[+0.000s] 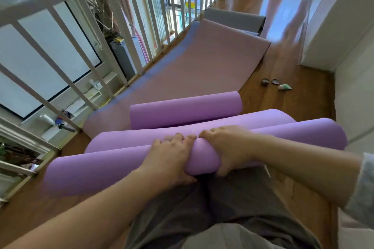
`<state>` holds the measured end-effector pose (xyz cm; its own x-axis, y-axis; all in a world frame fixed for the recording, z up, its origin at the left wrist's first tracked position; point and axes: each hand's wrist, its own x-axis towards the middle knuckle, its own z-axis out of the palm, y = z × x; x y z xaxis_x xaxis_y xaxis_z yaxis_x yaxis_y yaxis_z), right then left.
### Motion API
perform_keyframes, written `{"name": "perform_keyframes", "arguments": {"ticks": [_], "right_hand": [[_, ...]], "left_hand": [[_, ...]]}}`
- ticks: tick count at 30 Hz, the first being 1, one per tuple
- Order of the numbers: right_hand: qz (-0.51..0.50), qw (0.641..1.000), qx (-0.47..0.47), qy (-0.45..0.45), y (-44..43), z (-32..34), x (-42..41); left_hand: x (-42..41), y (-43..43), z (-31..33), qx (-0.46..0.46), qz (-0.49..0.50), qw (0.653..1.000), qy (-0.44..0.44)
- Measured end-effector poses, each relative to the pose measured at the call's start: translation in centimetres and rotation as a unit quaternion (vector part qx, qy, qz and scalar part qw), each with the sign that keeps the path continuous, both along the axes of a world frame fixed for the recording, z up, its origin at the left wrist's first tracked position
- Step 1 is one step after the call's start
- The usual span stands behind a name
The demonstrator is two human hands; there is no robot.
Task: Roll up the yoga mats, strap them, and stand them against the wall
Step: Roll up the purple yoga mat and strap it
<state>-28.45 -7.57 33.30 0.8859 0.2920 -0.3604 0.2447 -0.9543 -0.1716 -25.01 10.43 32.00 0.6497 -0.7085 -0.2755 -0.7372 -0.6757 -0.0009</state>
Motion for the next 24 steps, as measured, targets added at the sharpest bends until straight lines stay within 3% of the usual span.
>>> {"name": "perform_keyframes", "arguments": {"ticks": [3, 6, 8, 11, 12, 15, 17, 19, 22, 24], "right_hand": [[0.012, 1.000, -0.006, 0.024, -0.2, 0.3, 0.9], [0.027, 0.994, -0.071, -0.078, 0.3, 0.0, -0.1], [0.009, 0.992, -0.058, -0.107, 0.7, -0.7, -0.7], [-0.014, 0.997, -0.018, -0.078, 0.4, -0.5, 0.5], [-0.014, 0.998, -0.007, -0.061, 0.1, -0.3, 1.1], [-0.002, 1.000, 0.002, 0.008, -0.6, 0.1, 3.1], [0.003, 0.999, -0.001, 0.036, -0.6, 0.1, 3.8], [-0.002, 1.000, -0.014, 0.018, -0.5, 0.2, 3.4], [0.005, 0.990, -0.094, -0.107, 0.2, -0.9, 1.1], [-0.005, 0.984, -0.091, -0.155, 0.8, -2.0, 0.3]], "left_hand": [[0.8, -0.2, -0.1, -0.018, 0.019, 1.000, 0.011], [2.5, -0.3, 0.1, -0.042, 0.032, 0.995, 0.084], [3.5, -0.5, 0.3, -0.035, 0.025, 0.991, 0.126], [4.6, -0.6, 0.6, -0.046, 0.036, 0.984, 0.170], [4.4, -0.5, 0.6, -0.058, 0.034, 0.986, 0.150], [2.6, -0.2, -0.6, -0.059, 0.001, 0.998, -0.034], [1.9, -0.2, -1.5, -0.061, 0.003, 0.994, -0.089], [2.4, -0.5, -1.5, -0.068, 0.010, 0.994, -0.085], [3.7, -0.4, -0.9, -0.079, 0.024, 0.996, -0.025], [4.2, -0.4, -0.5, -0.067, 0.023, 0.997, 0.022]]}}
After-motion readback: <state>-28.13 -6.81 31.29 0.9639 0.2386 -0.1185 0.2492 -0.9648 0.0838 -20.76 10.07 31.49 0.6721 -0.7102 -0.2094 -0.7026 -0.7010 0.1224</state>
